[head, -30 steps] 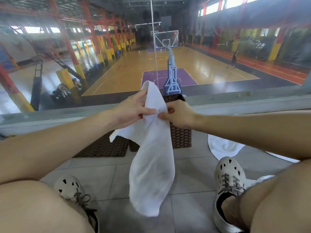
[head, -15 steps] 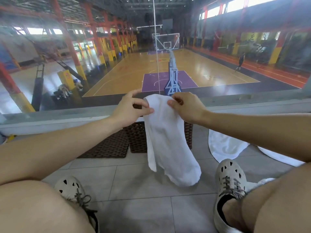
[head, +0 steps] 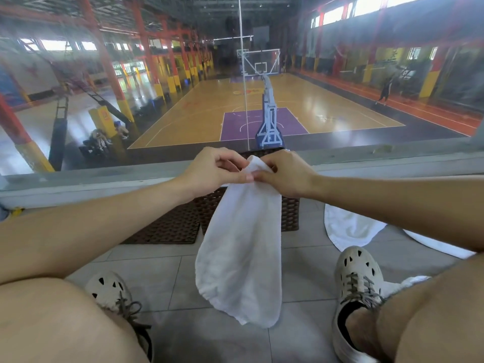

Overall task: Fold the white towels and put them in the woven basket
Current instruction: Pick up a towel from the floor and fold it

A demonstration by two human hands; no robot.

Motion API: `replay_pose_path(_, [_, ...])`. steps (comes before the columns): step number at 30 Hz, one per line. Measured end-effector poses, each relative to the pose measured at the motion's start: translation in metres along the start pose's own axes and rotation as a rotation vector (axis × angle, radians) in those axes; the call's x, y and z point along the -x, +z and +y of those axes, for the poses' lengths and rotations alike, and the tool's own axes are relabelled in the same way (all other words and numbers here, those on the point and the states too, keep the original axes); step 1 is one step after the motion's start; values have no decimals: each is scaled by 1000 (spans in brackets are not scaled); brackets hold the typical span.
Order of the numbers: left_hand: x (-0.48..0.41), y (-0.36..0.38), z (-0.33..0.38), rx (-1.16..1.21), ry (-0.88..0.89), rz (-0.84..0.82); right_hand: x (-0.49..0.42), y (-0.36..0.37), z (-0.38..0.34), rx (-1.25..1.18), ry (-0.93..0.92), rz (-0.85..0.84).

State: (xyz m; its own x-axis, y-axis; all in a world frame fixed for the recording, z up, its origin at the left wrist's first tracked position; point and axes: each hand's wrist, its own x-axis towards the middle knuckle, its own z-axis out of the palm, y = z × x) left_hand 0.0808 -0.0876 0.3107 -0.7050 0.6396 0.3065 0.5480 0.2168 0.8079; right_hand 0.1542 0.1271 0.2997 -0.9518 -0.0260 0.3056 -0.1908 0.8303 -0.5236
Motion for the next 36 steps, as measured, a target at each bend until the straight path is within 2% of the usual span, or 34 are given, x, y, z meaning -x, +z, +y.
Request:
replay_pose_path(4, [5, -7, -24, -215, -72, -179, 5, -3, 3, -26, 12, -49])
replay_pose_path(7, [11, -5, -35, -230, -88, -296, 8, -8, 0, -94, -6, -55])
replay_pose_path(11, [15, 1, -31, -277, -67, -389, 5, -12, -3, -62, 11, -26])
replay_pose_path(14, [11, 5, -26, -317, 9, -360, 6, -15, -1, -34, -6, -55])
replay_pose_path(17, [9, 8, -27, -283, 10, -332, 8, -16, -3, -32, -41, -62])
replay_pose_path(25, [13, 28, -38, -168, -11, -348, 6, -23, -5, -109, 2, 79])
replay_pose_path(29, [10, 29, -38, -369, 139, -120, 9, -21, -3, -70, 4, 73])
replay_pose_path(31, [7, 27, -35, -380, 211, -16, 9, -20, 0, -12, 8, 71])
replay_pose_path(34, [4, 27, -31, -422, 221, 79, 8, -19, 2, 24, 20, 128])
replay_pose_path(36, [3, 24, -32, -374, 152, 71, 7, -20, 2, 9, 31, 183])
